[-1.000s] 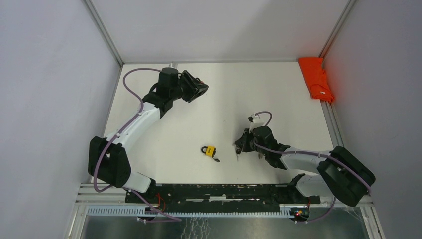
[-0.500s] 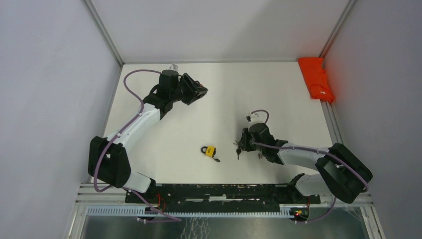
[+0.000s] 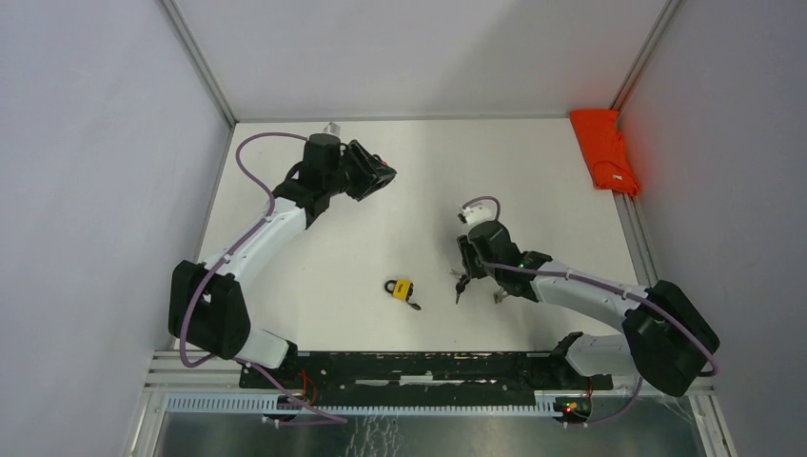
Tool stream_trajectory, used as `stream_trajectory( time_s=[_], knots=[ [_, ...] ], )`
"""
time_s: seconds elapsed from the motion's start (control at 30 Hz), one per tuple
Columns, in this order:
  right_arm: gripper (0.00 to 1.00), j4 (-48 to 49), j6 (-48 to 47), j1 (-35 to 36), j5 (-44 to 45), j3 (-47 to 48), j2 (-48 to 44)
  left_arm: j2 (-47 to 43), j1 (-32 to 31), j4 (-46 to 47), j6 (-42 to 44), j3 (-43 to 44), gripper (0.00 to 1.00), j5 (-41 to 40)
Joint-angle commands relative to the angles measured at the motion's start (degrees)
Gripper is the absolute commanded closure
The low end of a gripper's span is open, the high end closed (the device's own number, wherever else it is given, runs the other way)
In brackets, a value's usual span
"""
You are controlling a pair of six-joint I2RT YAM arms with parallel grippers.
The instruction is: Unlock with the key
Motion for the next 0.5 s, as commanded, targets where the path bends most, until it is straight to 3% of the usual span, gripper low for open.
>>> stream_trajectory(
  time_s=[0.0,0.47],
  knots=[
    [0.61,-4.77,-8.17,3.12,0.07,5.62,-0.98,-2.66,0.46,2.81,2.59,0.62,0.98,0.01],
    [0.59,-13.36,-14.83,8.1,-1.44,10.43,8.76,-3.25,0.84,2.85,3.03,-0.08,0.98,0.09]
  ],
)
